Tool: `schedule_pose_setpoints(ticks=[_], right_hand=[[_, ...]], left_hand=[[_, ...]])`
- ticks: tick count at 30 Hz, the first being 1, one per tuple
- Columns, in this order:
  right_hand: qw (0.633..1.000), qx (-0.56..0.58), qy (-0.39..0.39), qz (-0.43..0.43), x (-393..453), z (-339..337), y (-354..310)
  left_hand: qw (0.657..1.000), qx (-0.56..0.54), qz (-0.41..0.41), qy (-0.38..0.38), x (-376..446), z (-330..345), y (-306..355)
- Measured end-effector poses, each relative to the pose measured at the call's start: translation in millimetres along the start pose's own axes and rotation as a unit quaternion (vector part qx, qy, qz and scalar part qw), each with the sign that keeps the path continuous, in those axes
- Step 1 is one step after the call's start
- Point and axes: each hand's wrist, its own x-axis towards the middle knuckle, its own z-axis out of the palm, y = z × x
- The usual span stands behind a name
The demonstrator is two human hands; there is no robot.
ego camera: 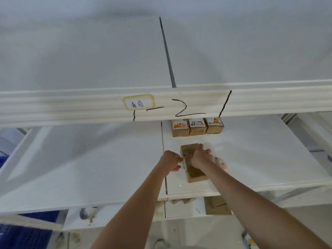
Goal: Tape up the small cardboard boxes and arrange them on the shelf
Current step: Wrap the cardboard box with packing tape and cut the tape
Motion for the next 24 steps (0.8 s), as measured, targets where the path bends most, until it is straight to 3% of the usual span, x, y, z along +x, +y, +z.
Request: schedule_pose_setpoints(ticks=[5, 20, 24], right_hand=[[1.000, 0.000, 0.000, -0.021, 0, -2, 7], [0.996, -0.052, -0.046, -0.062, 1, 5, 12], [0.995, -0.045, -0.044, -0.072, 4, 6, 13]], left_hand=[[0.997, -0.055, -0.044, -0.020, 8, 3, -5], [0.980, -0.103, -0.135, 0.105, 21, 25, -21], [0.968, -0.158, -0.180, 0.070, 19, 26, -25]])
